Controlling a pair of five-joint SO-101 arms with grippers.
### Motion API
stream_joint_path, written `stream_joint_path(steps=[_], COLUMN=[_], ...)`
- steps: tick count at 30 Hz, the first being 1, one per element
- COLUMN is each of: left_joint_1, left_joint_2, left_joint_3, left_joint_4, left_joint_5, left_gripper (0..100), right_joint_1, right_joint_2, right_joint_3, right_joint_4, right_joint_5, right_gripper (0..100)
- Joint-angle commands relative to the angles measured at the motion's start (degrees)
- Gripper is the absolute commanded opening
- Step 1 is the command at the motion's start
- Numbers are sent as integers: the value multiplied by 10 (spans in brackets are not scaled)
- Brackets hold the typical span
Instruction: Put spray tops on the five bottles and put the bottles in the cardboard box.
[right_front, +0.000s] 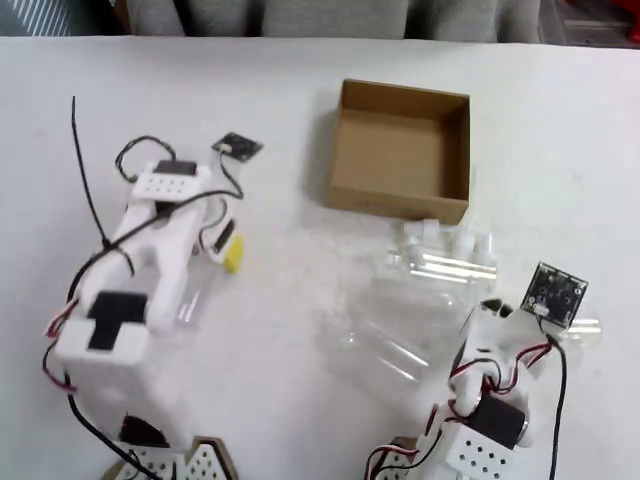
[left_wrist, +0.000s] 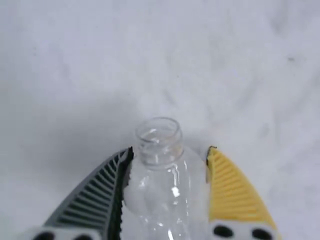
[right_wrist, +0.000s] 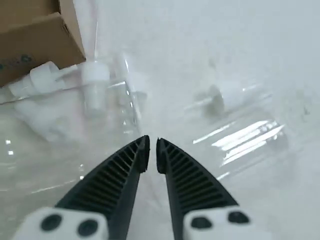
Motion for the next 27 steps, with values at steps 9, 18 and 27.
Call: stream_joint_path(steps=[9, 18, 27], left_joint_1=[-46, -65, -73], left_joint_2=[-105, -169, -182], left_joint_3=[107, 177, 188], left_joint_4=[-25, -69, -85], left_joint_5=[3, -21, -24], left_gripper=[102, 102, 102], right_joint_1=[-2, -51, -29], right_joint_2=[24, 429, 616], right_joint_3=[-187, -468, -519], right_joint_4=[-22, 127, 137], right_joint_5=[149, 146, 146], right_gripper=[16, 16, 16])
